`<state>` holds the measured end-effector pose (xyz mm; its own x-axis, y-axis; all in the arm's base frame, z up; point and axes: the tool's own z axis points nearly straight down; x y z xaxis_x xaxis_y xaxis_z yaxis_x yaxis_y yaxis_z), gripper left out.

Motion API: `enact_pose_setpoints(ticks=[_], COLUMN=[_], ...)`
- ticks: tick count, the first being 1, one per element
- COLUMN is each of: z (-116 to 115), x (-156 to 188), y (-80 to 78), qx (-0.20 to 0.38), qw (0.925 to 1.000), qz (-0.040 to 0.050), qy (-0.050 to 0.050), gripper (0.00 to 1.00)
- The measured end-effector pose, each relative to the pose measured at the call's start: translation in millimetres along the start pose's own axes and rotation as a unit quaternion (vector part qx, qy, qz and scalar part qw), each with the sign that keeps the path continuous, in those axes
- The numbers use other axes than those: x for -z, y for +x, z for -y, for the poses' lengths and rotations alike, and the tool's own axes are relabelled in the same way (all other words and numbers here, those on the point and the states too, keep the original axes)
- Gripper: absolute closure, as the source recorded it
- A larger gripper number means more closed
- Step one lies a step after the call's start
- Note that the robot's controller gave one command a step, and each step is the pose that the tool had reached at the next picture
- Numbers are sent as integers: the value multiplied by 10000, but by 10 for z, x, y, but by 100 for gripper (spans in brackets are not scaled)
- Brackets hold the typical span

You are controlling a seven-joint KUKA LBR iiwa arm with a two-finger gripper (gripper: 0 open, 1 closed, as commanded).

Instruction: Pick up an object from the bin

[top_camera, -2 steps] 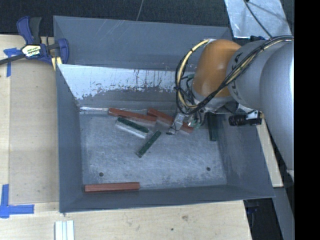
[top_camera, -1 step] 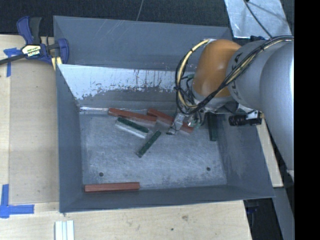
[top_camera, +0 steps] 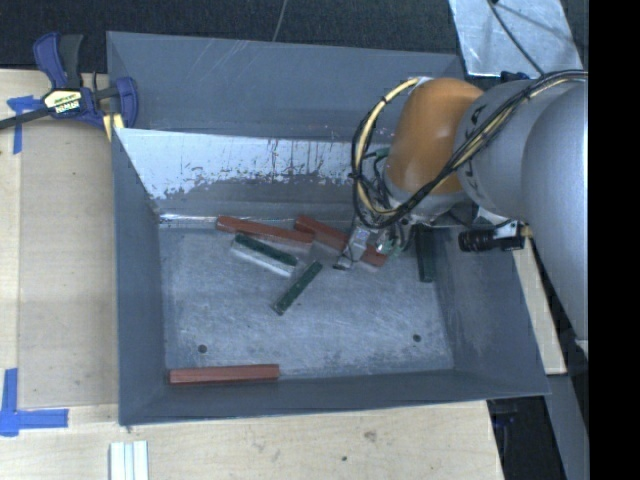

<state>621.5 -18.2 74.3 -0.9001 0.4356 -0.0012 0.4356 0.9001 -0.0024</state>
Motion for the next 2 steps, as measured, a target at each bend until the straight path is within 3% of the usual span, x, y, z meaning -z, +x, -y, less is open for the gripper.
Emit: enact_pose_setpoints(ticks=[2], z=[-5], x=[233], y=[-3], qx=[1], qw=[10000], qz=[8], qy=[-16], gripper=[100])
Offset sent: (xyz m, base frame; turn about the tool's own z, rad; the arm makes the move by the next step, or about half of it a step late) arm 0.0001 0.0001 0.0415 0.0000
